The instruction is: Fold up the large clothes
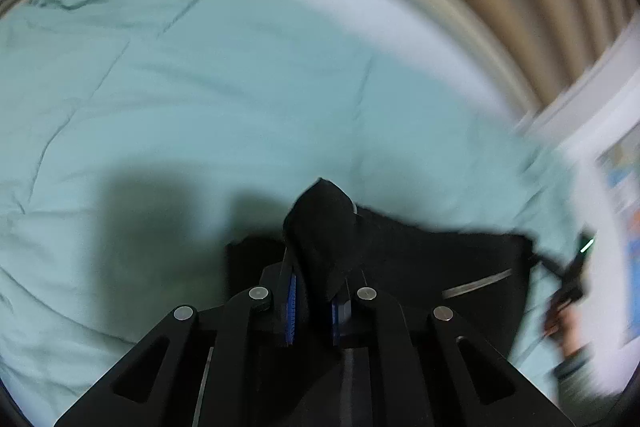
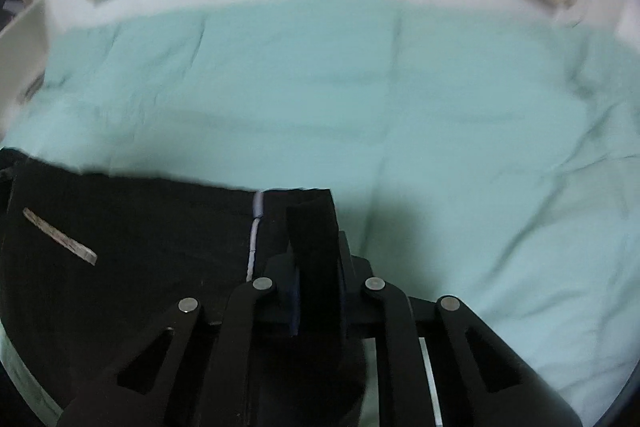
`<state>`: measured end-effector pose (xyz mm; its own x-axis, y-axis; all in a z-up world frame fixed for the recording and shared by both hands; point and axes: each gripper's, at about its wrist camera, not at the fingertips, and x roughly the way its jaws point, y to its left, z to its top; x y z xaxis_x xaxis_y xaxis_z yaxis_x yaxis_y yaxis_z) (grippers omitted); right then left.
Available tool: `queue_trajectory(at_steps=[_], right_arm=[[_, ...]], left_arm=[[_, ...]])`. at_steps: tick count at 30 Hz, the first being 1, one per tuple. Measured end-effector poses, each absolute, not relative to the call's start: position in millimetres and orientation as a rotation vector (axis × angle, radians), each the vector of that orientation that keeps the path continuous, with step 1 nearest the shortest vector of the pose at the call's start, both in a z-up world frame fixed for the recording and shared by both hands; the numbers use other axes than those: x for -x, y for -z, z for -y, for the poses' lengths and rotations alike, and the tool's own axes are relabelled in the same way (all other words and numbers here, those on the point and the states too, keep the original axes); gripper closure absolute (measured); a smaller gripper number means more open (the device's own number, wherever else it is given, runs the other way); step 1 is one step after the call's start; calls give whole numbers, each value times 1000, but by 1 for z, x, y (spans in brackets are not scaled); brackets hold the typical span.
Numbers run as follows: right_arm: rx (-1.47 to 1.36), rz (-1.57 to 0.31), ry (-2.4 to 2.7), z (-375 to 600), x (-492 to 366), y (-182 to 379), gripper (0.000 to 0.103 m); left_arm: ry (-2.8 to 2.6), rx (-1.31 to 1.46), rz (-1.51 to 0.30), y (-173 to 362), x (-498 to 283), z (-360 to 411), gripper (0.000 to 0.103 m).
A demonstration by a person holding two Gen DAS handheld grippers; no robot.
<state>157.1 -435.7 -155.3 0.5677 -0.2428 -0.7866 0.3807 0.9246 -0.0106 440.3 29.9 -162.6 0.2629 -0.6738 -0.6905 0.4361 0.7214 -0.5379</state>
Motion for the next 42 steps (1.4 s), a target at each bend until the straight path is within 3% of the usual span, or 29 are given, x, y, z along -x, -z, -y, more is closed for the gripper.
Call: queue_trajectory(at_steps=[5,12,16,20,22,24,32,36,42], right_arm=[[-67,-869,437,425,-179,147,88],[-188,-1092,461,449,-229,242,88],[-229,-1178,454,455,-240,269,86],[-324,-1191,416,471,-236,266,77],[-383,-1180,424,481,-223,256,51],[-446,-1143,432,489,-205,244,45],[-526,-1035,392,455,-122,186,42],[-435,-1030,301,391,-118,165,42],[-336,-990,187,305,-136,153,42]], left_arm=[[707,188,-1014,148,-449,-17,91],[583,173,-1284,260,-489,4,87],[578,229,-1362,281,-500,4,83],[608,263,-1349,264,-505,-7,77],[599,360,-1334,253,-504,-29,64],[582,442,-1312,247,-504,-51,54],[488,337,-1133,169,-459,-99,56],[652,277,-1095,139,-393,-52,55],[814,128,-1096,148,-306,47,55]])
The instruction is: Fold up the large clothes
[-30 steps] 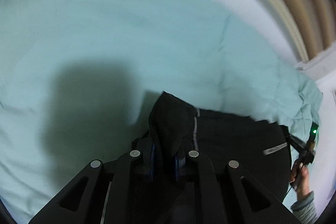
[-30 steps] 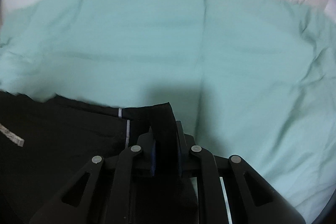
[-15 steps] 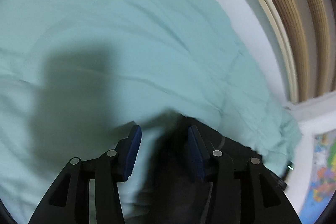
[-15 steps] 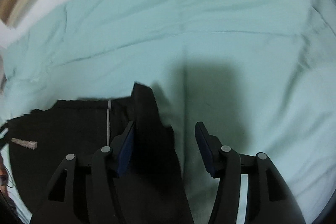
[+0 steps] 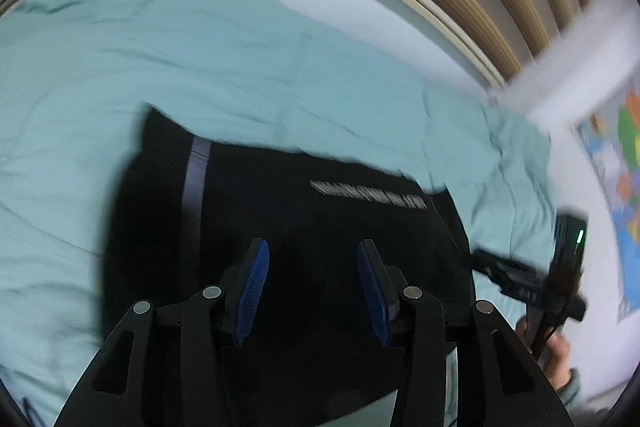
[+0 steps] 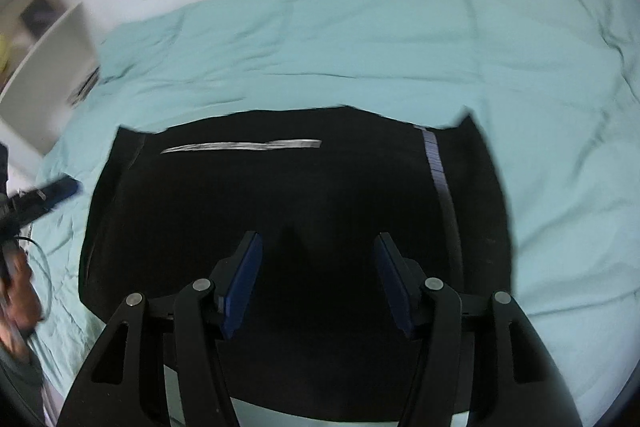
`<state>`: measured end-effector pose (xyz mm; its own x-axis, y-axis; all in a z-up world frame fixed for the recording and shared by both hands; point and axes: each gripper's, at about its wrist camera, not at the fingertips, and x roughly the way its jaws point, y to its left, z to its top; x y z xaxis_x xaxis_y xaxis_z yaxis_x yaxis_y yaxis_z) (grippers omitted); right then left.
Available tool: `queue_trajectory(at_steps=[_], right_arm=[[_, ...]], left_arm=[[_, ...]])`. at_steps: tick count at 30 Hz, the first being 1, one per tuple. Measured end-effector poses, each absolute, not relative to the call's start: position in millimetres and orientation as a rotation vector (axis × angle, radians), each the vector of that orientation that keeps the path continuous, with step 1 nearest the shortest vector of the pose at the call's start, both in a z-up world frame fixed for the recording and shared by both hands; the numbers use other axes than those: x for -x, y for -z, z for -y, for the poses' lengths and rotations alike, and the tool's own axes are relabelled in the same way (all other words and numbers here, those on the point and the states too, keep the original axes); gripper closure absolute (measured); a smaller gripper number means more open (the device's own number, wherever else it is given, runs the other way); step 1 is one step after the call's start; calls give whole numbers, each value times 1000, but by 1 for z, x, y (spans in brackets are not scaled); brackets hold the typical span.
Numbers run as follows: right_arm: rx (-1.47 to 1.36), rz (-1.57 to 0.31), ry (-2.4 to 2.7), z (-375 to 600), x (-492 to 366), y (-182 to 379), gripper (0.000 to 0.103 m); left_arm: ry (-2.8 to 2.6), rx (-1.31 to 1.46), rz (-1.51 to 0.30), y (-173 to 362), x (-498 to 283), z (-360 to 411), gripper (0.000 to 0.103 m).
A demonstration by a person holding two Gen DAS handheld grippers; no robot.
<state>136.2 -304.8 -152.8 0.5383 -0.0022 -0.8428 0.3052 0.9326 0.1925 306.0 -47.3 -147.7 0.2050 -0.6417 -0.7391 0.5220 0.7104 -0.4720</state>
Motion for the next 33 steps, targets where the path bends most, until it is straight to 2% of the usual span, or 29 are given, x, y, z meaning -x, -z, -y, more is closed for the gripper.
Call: queue_trajectory(at_steps=[4,6,11,15,18,22,24,29,33], right_arm=[[-292,-1020,170,264,-164,172,42],[-250,-1065,184,252,-174,194,38],[-151,-1115,227,237,-188,241,35],[-153,-1123,231,240,-191,243,35],[-194,-1145,189,248,-190,223,35],[-219,-1029,193,270,-198,178,35],[-235,-1015,224,282,-210,174,35],[-355,-1141,245,320,-248,232,32],[-356,-1177,242,326,-255,253,24]], left_arm=[[850,29,-1151,181,-272,80,55],[814,-32,-1185,208,-263,88,56],[756,-106,-1233,252,-267,101,56],[754,-117,-1243,249,-267,104,56],[785,-77,-1250,231,-270,101,56],[772,-4,-1166,194,-288,89,55],[735,32,-1149,188,-306,89,55],[664,73,-1331,243,-356,90,55],[654,50,-1348,253,-359,93,55]])
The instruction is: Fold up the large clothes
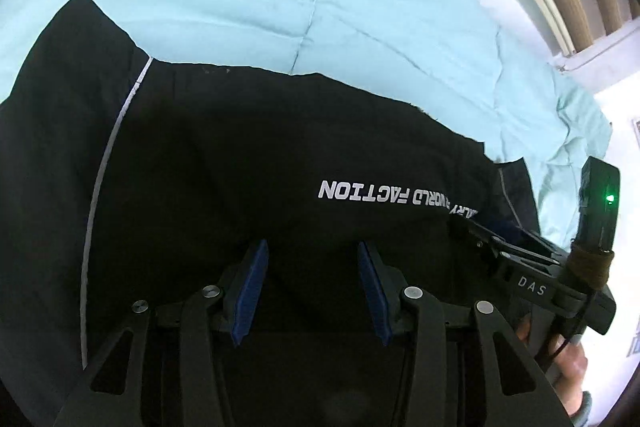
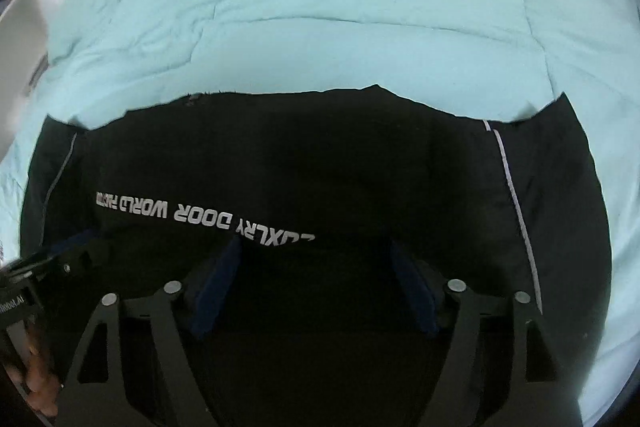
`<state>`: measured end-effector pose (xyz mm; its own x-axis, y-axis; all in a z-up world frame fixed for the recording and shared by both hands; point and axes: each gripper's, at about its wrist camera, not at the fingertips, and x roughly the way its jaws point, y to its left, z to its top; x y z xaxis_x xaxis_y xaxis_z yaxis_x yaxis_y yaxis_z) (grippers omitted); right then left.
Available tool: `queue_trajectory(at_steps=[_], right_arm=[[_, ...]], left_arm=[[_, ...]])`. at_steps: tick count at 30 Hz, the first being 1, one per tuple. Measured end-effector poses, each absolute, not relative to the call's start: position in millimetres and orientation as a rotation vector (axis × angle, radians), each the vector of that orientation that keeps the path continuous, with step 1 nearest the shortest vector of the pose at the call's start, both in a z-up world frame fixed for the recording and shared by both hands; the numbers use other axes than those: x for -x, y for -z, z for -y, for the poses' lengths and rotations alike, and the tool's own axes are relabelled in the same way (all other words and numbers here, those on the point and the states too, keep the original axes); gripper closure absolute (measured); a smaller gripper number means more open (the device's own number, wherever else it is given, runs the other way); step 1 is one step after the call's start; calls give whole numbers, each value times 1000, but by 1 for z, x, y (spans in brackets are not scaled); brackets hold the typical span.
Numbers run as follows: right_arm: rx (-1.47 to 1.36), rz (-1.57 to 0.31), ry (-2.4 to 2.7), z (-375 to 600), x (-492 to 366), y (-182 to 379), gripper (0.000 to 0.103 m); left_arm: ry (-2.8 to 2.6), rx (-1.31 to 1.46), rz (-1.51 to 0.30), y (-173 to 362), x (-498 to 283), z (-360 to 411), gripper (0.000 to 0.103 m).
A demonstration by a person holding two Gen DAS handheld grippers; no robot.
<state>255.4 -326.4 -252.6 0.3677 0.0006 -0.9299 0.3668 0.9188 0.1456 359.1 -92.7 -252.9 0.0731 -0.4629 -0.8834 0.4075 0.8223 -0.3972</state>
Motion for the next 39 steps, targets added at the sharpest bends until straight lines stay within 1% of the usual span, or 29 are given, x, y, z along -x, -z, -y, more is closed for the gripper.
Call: queue_trajectory(at_steps=[2,5,9,11,13,16,20,26,29,34,39], right_arm=[[-344,-1175,245,314,-254,250,24],[-371,-1144,214,321,-244,242,24],[-393,-1073,196,325,-201,209,23],[-386,-1031,216,333,-173,193,22],[-375,-1002,248,343,-147,181,17],[-378,-993,306,361,-116,173,16],[-431,-1009,381,401,-84,176,16],[-463,-1043,396,420,-59,184,16],[-456,-1078,385,431,-59,197,16],[-417,-1104,368,422,-66,214,16],[-526,-1084,309,433,-68,225,16]], left_arm=[[656,28,-1330,248,-356,95,55],[702,46,-1309,233,-349,88,55],[770,85,-1249,197,-345,59,55],[751,75,-1189,173,-340,35,52],[721,87,-1161,162,-342,14,42],[645,121,-1147,152,-351,-27,41],[548,149,-1165,155,-363,-71,40],[492,164,-1198,176,-356,-97,40],[485,174,-1211,187,-358,-101,40],[516,183,-1211,190,-356,-95,40],[623,277,-1279,210,-367,-90,40]])
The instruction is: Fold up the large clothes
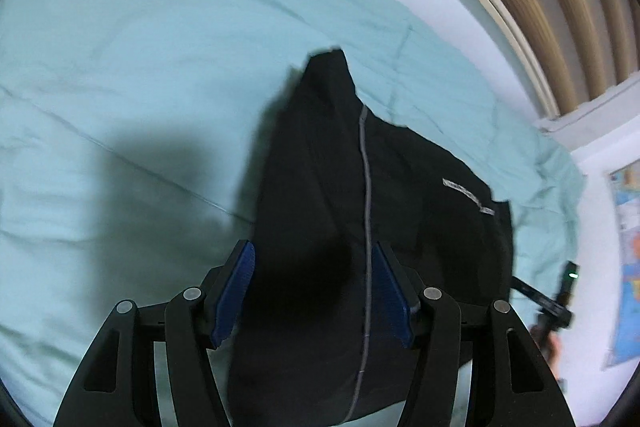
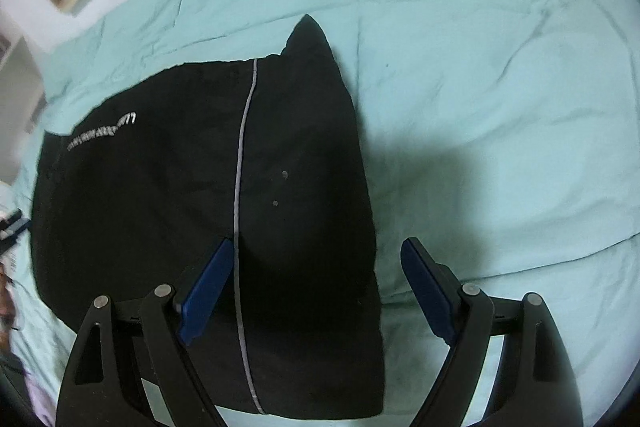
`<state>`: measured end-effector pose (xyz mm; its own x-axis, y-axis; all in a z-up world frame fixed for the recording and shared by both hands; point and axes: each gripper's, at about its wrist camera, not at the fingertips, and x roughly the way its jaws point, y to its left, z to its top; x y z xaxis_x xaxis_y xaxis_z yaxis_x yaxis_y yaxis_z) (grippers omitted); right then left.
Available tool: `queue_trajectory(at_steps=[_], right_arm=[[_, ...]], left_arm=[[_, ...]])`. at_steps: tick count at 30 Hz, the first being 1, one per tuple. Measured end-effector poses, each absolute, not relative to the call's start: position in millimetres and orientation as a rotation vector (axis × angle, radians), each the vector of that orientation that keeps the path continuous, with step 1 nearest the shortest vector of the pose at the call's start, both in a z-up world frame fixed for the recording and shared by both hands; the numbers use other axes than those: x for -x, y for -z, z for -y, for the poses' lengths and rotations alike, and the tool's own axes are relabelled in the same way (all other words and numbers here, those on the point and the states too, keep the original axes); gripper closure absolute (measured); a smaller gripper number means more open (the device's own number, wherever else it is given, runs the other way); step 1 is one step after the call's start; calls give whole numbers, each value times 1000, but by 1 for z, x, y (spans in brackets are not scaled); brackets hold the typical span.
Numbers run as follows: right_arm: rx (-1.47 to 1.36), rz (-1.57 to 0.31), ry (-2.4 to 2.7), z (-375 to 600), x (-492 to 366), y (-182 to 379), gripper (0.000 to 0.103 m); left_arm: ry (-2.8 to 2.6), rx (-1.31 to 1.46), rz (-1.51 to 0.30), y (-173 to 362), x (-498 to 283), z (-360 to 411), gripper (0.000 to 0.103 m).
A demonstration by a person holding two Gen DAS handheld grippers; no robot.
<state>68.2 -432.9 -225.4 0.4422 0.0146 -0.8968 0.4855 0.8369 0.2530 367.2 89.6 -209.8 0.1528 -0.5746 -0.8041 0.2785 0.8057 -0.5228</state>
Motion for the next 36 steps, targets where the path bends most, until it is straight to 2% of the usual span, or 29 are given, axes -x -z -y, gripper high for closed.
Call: queue_trajectory(at_steps=[3,8,13,19,24,25,26,27,28,29,31,34,36], right_arm=[[-626,-1083,240,446,-68,237,12],[-801,-1099,97,465,-76,267,6],[-803,-1128,17,463,-91,280,0],[-769,-1157,-63,449,-126,297,0],[-824,-1120,-89,448,-137,306,0],[-818,-1113,-88,447,-134,306,4],[-808,-1103,-89,445,-133,304,7],[-803,-1087,-93,444,-129,301,15],[-803,-1071,-97,443,-125,296,25],[-799,-1064,-95,441,-125,293,30],[-782,-1033,-89,437,-120,277,49],[-748,-974,-115,427,-108,248,61],[-732,-928,-148,419,-98,226,62]], left_arm=[[633,297,-1333,227,-376,-87,39],[669,403,-1408,261,-390,-85,30],[680,446,-1476,286,-395,-78,25],[712,464,-1496,299,-394,-67,19],[715,479,-1502,305,-393,-61,18],[709,474,-1492,303,-391,-60,18],[704,465,-1476,301,-388,-60,21],[722,467,-1450,296,-385,-58,46],[747,473,-1424,290,-380,-56,57],[738,439,-1394,282,-375,-53,60],[741,365,-1337,263,-364,-44,70],[808,394,-1256,231,-352,-39,76],[883,407,-1189,201,-340,-34,77]])
